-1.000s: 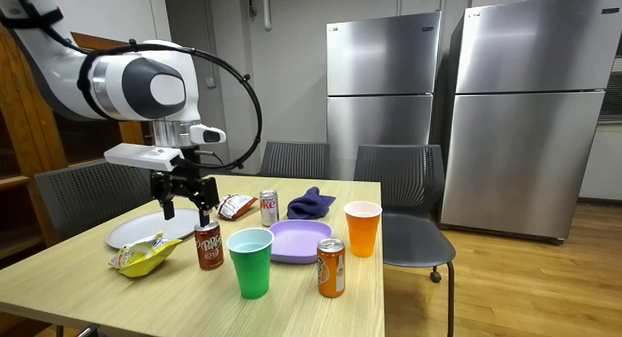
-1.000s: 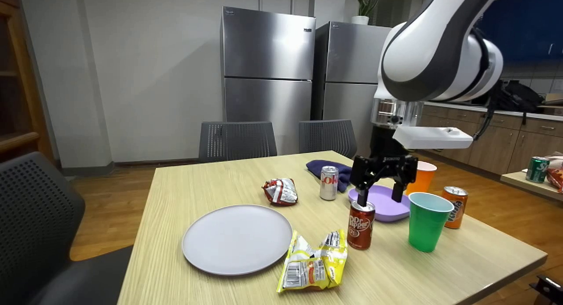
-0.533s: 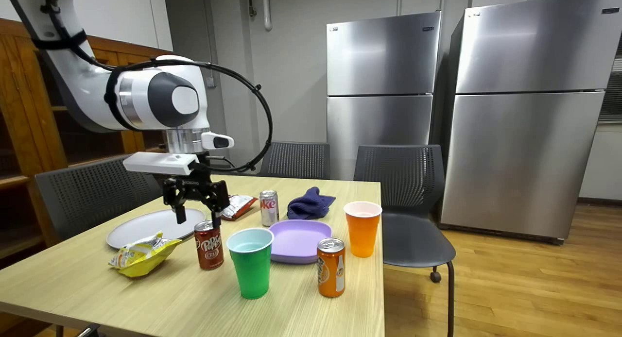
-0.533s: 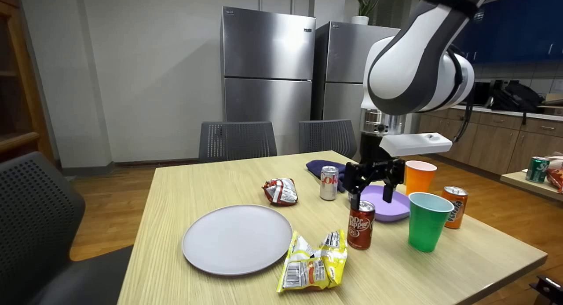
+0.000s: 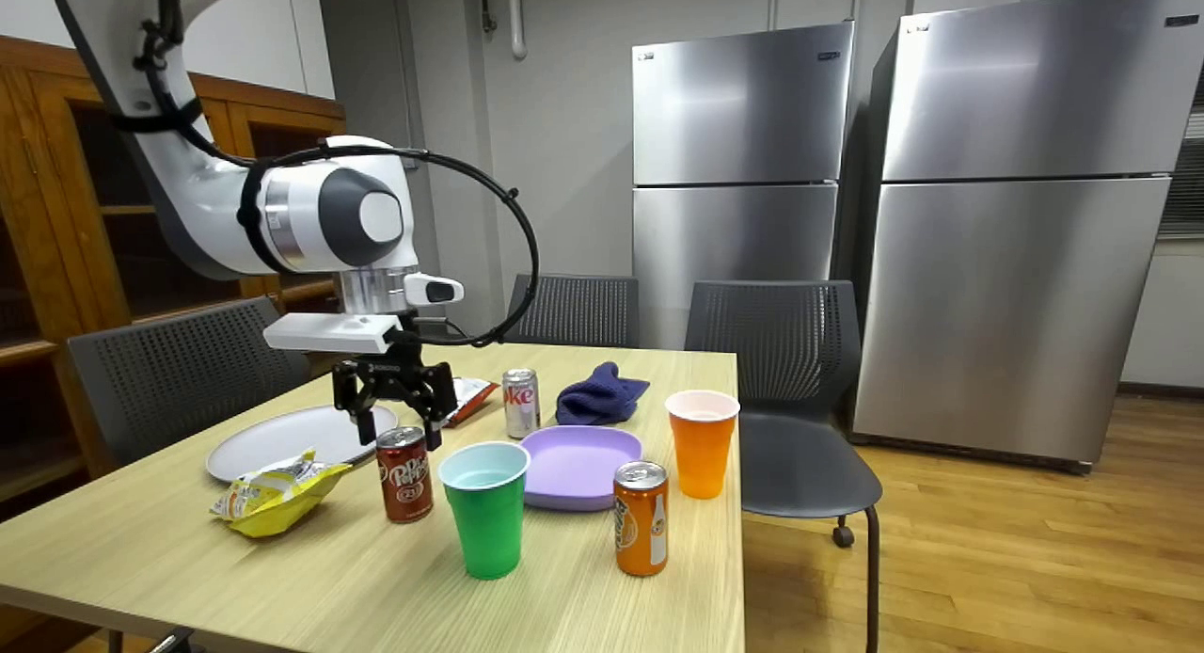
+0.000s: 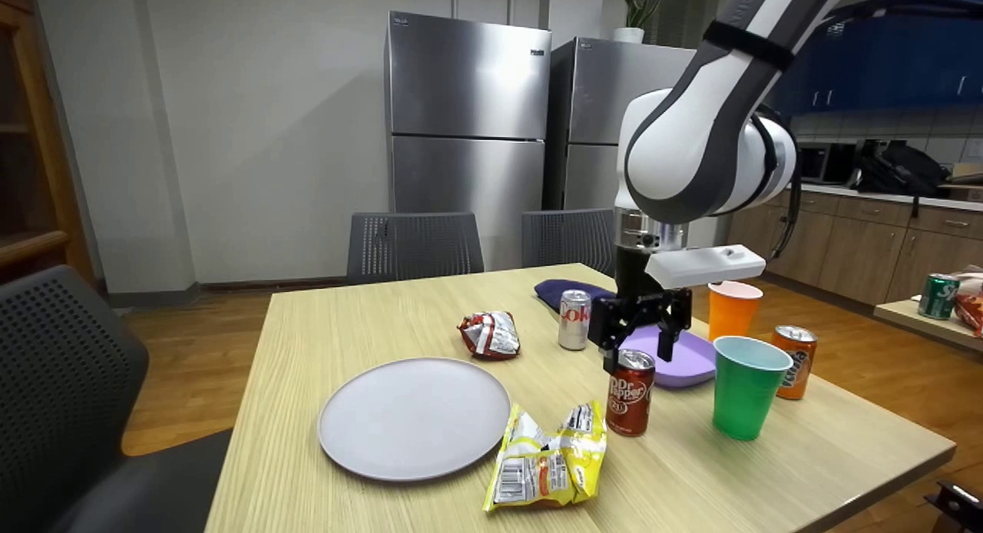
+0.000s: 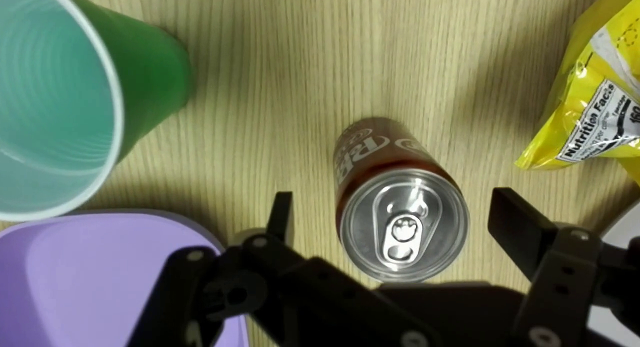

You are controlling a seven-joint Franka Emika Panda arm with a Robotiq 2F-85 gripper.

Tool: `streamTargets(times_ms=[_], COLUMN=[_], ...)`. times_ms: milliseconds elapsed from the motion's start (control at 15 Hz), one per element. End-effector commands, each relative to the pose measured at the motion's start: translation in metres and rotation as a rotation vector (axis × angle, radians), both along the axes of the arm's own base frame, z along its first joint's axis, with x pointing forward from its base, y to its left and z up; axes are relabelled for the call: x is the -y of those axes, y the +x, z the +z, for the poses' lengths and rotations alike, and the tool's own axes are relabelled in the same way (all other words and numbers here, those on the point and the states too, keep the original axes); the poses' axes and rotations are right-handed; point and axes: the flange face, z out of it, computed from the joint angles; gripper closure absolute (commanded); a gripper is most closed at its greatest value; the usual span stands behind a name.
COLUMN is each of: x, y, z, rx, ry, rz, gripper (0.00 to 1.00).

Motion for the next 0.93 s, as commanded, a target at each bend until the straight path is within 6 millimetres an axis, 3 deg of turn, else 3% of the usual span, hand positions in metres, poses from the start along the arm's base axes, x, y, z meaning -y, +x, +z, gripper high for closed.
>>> streamTargets(times_ms=[0, 267, 333, 400, 667, 867], x=[-0.0066, -0.0089, -0.0089, -0.0089, -0.0098, -0.0067], y=[0.0104, 0.0133, 0.0137, 0.0141, 0.0129, 0.0122], z=[-0.0099, -0.0165, -0.0172, -0.0176, -0.0157, -0.0099], rx=[0.006, 0.012, 0.01, 0.01, 0.009, 0.006], ry=[-0.02, -0.031, -0.032, -0.033, -0.029, -0.028], rz=[-0.009, -0.015, -0.013, -0.014, -0.016, -0.029], gripper=[0.0, 0.0, 0.25, 0.26, 0.58, 0.62])
